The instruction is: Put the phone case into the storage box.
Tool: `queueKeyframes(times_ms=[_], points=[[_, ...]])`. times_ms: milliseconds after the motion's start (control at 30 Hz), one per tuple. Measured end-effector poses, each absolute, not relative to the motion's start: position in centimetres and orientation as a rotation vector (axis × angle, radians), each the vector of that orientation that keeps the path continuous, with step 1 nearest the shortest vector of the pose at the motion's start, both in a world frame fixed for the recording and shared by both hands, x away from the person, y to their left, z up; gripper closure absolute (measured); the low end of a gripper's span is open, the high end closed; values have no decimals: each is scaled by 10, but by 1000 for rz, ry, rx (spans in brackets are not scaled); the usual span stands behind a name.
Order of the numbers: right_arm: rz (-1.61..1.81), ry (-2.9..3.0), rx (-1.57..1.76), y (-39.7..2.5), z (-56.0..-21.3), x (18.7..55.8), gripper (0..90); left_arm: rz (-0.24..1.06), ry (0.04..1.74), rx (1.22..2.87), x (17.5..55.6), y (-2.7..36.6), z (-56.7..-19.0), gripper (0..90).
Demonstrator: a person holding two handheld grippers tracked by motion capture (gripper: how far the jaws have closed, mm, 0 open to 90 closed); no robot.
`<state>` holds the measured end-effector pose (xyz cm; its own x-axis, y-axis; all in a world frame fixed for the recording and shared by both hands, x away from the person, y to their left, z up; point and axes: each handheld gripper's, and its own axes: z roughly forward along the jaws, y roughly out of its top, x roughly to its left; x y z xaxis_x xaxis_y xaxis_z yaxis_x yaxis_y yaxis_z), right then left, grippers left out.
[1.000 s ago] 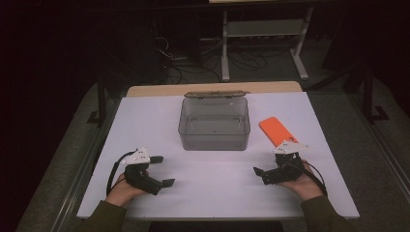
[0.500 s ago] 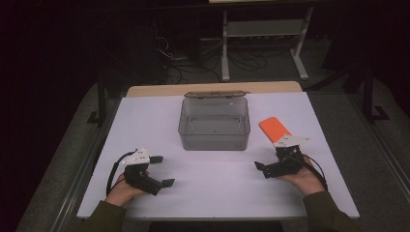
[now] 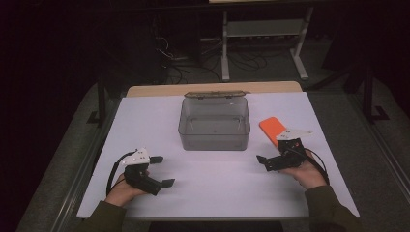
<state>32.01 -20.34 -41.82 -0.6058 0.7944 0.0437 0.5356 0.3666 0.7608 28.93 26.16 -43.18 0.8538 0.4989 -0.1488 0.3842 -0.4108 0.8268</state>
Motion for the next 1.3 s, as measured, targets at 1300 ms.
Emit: queueKeyframes(times_ms=[1300], points=[[835, 2318, 1286, -225, -407, 386, 0, 139, 655, 2037, 290, 263, -431, 0]])
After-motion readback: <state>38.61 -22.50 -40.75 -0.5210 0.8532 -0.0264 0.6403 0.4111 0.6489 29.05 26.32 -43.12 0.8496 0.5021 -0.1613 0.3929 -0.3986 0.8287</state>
